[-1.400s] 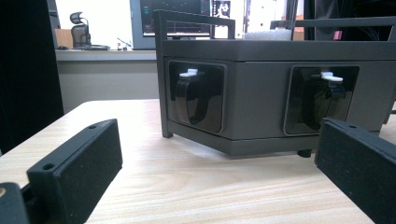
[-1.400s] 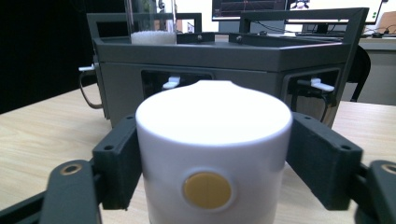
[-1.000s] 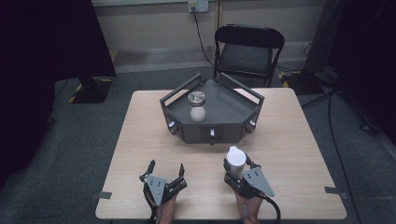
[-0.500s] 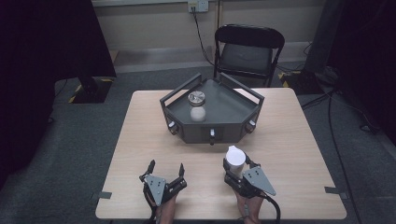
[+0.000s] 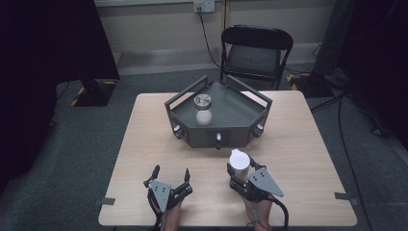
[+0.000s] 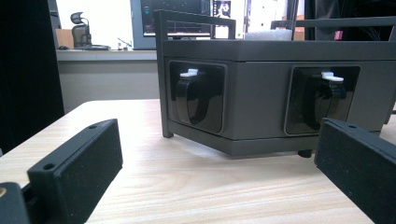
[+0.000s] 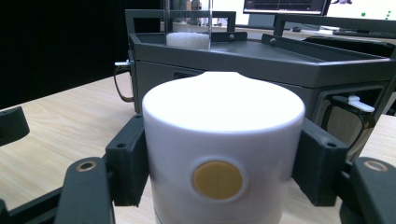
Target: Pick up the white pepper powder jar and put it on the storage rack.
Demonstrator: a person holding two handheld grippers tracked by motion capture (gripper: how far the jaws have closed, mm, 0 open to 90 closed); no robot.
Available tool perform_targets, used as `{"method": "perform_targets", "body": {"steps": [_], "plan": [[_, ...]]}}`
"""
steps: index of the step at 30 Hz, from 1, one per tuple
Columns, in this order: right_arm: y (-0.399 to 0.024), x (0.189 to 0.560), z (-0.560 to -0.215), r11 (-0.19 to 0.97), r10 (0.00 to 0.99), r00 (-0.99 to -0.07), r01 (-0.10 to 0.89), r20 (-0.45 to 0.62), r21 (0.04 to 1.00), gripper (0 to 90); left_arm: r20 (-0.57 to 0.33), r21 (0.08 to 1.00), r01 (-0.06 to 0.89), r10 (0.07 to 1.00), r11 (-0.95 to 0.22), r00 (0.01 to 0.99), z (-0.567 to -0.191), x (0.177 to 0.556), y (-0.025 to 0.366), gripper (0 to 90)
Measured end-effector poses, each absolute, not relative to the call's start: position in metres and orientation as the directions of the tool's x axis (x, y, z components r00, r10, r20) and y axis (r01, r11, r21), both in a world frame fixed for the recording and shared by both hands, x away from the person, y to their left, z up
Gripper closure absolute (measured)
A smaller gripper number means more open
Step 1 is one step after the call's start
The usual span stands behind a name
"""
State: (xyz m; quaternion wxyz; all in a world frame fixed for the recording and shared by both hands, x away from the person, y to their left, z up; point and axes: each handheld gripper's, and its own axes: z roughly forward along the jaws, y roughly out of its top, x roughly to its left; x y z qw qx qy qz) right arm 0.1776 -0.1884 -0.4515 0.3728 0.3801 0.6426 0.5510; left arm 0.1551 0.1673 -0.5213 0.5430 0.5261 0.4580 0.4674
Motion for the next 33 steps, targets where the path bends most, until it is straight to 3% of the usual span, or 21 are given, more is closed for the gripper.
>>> {"method": "perform_targets", "body": {"steps": [33], "plan": [[-0.21,0.197,-0.411,0.096,0.881,-0.471,0.08,-0.047,0.992,30.5,-0.006,1.0,-0.026,0.99,0.01,0.14,-0.521,0.155,0.167,0.3]]}}
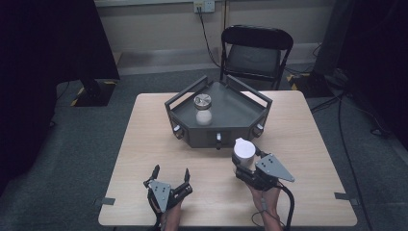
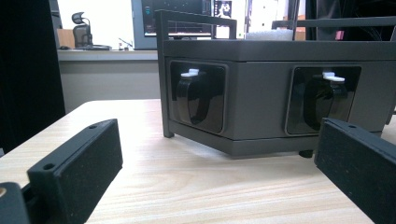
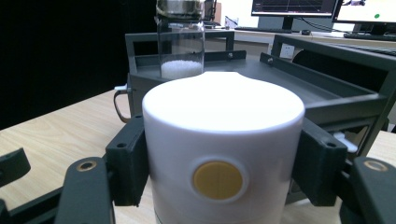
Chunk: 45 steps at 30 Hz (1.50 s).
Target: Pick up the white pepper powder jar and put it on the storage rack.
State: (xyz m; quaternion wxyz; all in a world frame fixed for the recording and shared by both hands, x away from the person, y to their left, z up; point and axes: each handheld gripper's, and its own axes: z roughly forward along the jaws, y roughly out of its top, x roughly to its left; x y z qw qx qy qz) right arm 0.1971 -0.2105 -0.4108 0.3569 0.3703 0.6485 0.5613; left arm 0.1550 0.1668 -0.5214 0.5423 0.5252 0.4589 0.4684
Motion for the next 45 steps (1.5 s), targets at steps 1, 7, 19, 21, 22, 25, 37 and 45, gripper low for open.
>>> {"method": "perform_targets", "body": {"steps": [1,7,19,21,22,25,37,45], "plan": [[-0.211,0.198,-0.409,0.093,0.881,-0.472,0.081,-0.044,0.992,30.5,-0.006,1.0,-0.026,0.99,0.009,0.14,-0.521,0.155,0.167,0.2],[-0.217,0.206,-0.398,0.091,0.875,-0.483,0.092,-0.035,0.992,30.5,-0.006,1.0,-0.026,0.99,0.009,0.14,-0.521,0.155,0.167,0.2],[-0.217,0.217,-0.381,0.101,0.87,-0.49,0.073,-0.052,0.992,30.5,-0.005,1.0,-0.026,0.99,0.009,0.14,-0.521,0.155,0.167,0.2],[-0.218,0.22,-0.38,0.097,0.87,-0.491,0.07,-0.05,0.993,30.5,-0.005,1.0,-0.026,0.99,0.009,0.14,-0.521,0.155,0.167,0.2],[-0.217,0.221,-0.379,0.098,0.87,-0.49,0.067,-0.053,0.993,30.5,-0.005,1.0,-0.026,0.99,0.009,0.14,-0.521,0.155,0.167,0.2],[-0.217,0.224,-0.377,0.096,0.869,-0.493,0.063,-0.053,0.993,30.5,-0.005,1.0,-0.026,0.99,0.009,0.14,-0.521,0.155,0.167,0.1],[-0.208,0.238,-0.354,0.102,0.869,-0.489,0.04,-0.07,0.994,30.5,-0.005,1.0,-0.025,0.99,0.009,0.14,-0.521,0.155,0.167,0.1],[-0.202,0.251,-0.346,0.08,0.876,-0.479,0.023,-0.059,0.997,30.5,-0.006,1.0,-0.025,0.99,0.009,0.14,-0.521,0.155,0.167,0.2]]}}
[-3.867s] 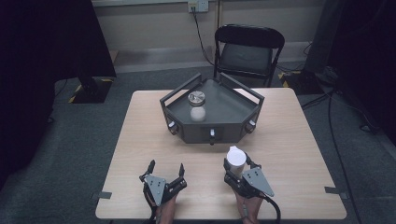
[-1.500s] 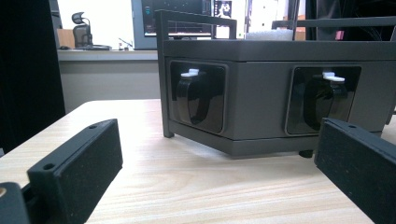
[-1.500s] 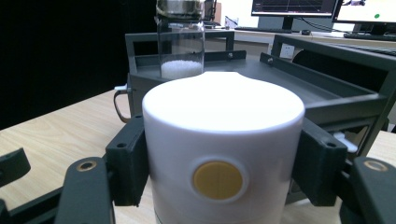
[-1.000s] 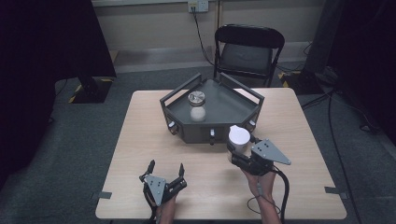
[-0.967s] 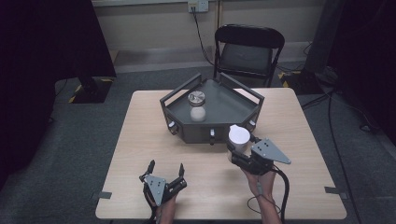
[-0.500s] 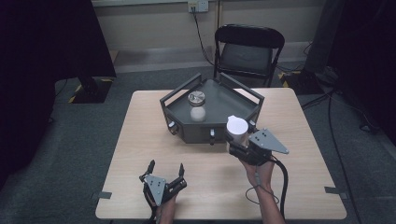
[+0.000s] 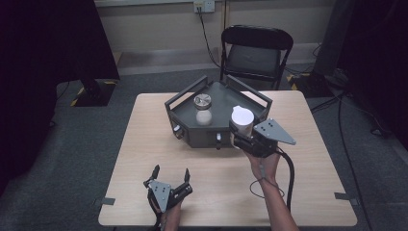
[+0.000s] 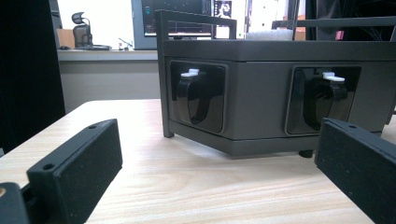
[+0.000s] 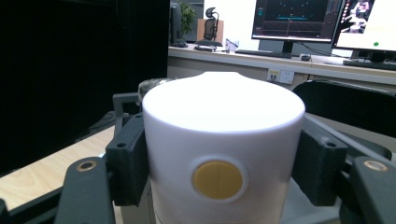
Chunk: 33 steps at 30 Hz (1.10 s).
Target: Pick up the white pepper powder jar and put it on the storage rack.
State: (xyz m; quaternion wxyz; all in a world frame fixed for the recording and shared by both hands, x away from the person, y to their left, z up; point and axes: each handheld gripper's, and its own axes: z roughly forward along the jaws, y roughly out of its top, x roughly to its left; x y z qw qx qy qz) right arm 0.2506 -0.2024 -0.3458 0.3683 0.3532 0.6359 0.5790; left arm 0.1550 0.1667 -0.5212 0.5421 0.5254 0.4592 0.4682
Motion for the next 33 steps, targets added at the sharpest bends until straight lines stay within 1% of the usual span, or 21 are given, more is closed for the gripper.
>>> {"method": "perform_targets", "body": {"steps": [4,5,8,16,22,25,30,33], "plan": [[-0.197,0.255,-0.342,0.09,0.878,-0.474,0.018,-0.071,0.996,30.6,-0.006,1.0,-0.025,0.99,0.01,0.14,-0.521,0.155,0.167,0.2],[-0.192,0.257,-0.34,0.106,0.879,-0.469,0.012,-0.088,0.994,30.6,-0.006,1.0,-0.025,0.99,0.01,0.14,-0.521,0.155,0.167,0.2],[-0.188,0.26,-0.338,0.095,0.883,-0.463,0.01,-0.08,0.995,30.5,-0.006,1.0,-0.025,0.99,0.01,0.14,-0.521,0.155,0.167,0.2],[-0.176,0.275,-0.338,0.109,0.895,-0.435,-0.002,-0.099,0.994,30.5,-0.007,1.0,-0.025,0.99,0.011,0.14,-0.521,0.155,0.167,0.3],[-0.166,0.29,-0.339,0.084,0.907,-0.414,0.004,-0.075,0.996,30.5,-0.005,1.0,-0.024,0.99,0.009,0.142,-0.521,0.155,0.167,0.3],[-0.157,0.295,-0.336,0.091,0.917,-0.391,0.0,-0.083,0.996,30.5,-0.005,1.0,-0.025,0.99,0.009,0.143,-0.521,0.155,0.167,0.3],[-0.148,0.303,-0.332,0.095,0.919,-0.384,0.003,-0.087,0.995,30.5,-0.005,1.0,-0.025,0.99,0.009,0.143,-0.521,0.155,0.167,0.2],[-0.143,0.309,-0.337,0.09,0.924,-0.373,-0.008,-0.087,0.996,30.5,-0.004,1.0,-0.024,0.99,0.007,0.143,-0.521,0.155,0.167,0.1]]}}
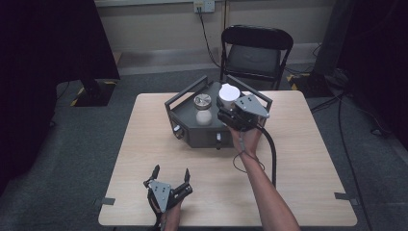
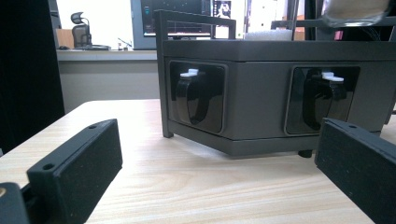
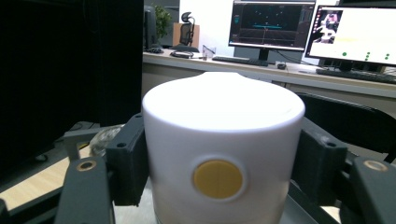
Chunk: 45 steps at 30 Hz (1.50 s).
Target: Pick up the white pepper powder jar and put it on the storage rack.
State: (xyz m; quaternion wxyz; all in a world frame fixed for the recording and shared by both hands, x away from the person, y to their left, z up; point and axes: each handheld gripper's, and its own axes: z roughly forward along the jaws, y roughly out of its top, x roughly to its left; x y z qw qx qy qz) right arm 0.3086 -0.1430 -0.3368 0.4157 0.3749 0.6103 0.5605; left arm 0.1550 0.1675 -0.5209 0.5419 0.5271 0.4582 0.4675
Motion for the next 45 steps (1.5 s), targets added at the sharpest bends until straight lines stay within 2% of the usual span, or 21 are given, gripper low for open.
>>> {"method": "perform_targets", "body": {"steps": [18,45], "plan": [[-0.135,0.332,-0.349,0.08,0.94,-0.335,0.041,-0.062,0.996,30.5,-0.005,1.0,-0.025,0.989,0.009,0.146,-0.521,0.155,0.168,0.2],[-0.132,0.332,-0.358,0.065,0.95,-0.309,0.06,-0.044,0.996,30.4,-0.005,1.0,-0.025,0.99,0.009,0.143,-0.521,0.155,0.167,0.2]]}}
